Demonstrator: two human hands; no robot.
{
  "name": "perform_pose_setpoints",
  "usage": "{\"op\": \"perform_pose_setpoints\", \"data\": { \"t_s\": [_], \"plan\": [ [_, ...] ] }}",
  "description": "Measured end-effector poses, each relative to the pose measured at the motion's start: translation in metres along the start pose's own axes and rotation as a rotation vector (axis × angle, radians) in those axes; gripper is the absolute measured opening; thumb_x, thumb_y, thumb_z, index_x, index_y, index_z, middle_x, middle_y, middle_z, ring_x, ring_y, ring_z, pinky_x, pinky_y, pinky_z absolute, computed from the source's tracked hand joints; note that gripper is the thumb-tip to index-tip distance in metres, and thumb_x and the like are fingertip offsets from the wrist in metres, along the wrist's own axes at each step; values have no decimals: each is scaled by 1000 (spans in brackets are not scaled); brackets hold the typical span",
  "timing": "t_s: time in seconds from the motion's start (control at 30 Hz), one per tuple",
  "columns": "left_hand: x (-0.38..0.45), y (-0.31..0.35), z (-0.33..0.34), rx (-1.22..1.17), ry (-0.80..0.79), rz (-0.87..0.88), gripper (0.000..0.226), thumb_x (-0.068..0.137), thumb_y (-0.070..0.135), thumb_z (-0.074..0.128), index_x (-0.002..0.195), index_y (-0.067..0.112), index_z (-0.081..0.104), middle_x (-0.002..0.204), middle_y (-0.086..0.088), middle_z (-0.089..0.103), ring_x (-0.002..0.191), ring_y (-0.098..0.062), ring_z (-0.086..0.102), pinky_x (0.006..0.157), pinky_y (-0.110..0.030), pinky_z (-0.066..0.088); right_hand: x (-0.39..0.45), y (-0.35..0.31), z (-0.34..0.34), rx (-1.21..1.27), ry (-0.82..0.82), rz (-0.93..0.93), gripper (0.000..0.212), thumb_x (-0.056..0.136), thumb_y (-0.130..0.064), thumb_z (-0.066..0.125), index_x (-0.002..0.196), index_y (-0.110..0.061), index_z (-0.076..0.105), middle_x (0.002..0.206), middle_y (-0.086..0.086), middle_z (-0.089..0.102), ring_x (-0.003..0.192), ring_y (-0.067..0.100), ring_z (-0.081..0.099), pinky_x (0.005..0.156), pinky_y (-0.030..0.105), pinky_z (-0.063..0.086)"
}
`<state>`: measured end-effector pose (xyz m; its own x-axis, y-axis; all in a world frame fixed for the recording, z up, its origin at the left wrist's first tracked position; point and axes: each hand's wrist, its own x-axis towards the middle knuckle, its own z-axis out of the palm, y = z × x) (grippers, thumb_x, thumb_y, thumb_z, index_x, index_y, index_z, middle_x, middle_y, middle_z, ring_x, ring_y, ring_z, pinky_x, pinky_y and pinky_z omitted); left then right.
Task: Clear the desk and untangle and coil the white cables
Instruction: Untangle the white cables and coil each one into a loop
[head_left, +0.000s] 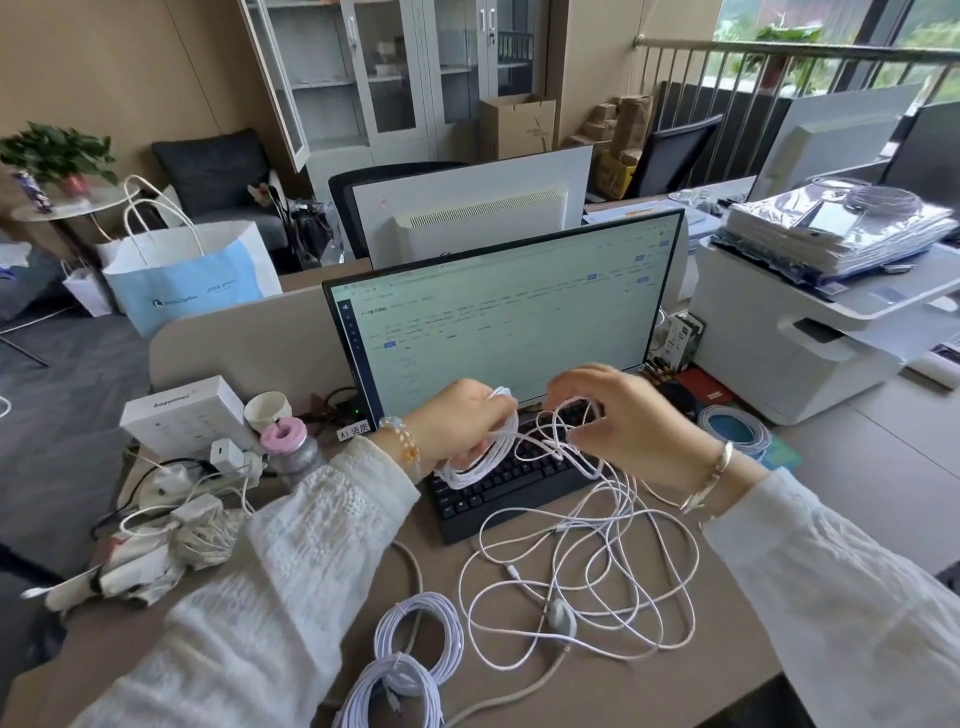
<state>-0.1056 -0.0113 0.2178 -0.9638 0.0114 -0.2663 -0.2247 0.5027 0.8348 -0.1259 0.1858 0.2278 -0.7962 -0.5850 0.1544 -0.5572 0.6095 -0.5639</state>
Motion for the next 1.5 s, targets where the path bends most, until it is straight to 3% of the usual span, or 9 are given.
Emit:
{"op": "perform_pose_setpoints", "data": {
  "t_s": [0.13,0.23,0.37,0.53,0.67,0.83,1.03,1.3,1.5],
  "plan": [
    [-2,-10,-15,-153,-105,-23,44,100,20,45,57,11,42,37,1,31,27,-10,22,36,-15,17,-3,31,-12,76,132,222,44,80,-5,70,120,-22,63,132,-2,57,115,14,58,99,36,49],
    [0,-17,-26,-234,-156,-23,36,100,20,44,66,10,44,41,1,29,28,-10,21,36,-16,15,-7,51,-17,357,166,456,44,83,1,68,124,-10,57,104,9,70,76,18,72,64,33,61],
    [-1,-23,-44,-358,-145,-45,34,100,20,45,66,13,42,41,3,27,29,-9,20,33,-16,18,-18,69,-21,758,286,644,25,87,9,61,111,7,59,97,28,66,49,12,67,34,13,41],
    [-4,-21,-52,-498,-200,-52,34,99,20,43,66,11,44,41,4,23,28,-7,18,36,-18,12,-21,88,-3,1102,245,691,16,94,1,53,104,8,63,91,24,67,65,23,71,63,29,60],
    [-4,-17,-47,-645,-337,-101,35,99,23,39,68,11,46,39,6,22,26,-5,20,33,-19,13,-15,76,12,1176,242,694,20,97,3,43,106,4,61,83,20,69,62,27,70,61,32,61],
    [-7,-11,-39,-764,-443,-184,39,98,37,42,68,11,47,38,8,23,24,-2,21,29,-17,15,-12,47,30,848,206,499,26,89,5,57,111,-6,64,104,12,70,90,25,65,82,38,55],
    [-12,-5,-40,-779,-515,-162,43,94,47,46,67,14,41,38,9,22,24,-2,22,31,-17,15,-7,25,53,565,-49,210,67,79,11,57,135,-25,51,132,-15,56,123,-6,47,100,19,38],
    [-11,1,-48,-1055,-545,-2,44,98,45,40,66,16,46,37,9,30,26,-2,28,30,-16,25,7,22,94,763,-99,207,51,80,8,68,125,-14,57,126,-2,64,119,6,57,106,24,40],
    [-9,11,-54,-1123,-365,63,43,99,47,38,69,17,41,39,9,28,27,-4,26,32,-16,24,17,3,127,795,-182,303,36,82,12,63,115,0,57,105,17,69,82,13,68,81,23,55]
  ]
}}
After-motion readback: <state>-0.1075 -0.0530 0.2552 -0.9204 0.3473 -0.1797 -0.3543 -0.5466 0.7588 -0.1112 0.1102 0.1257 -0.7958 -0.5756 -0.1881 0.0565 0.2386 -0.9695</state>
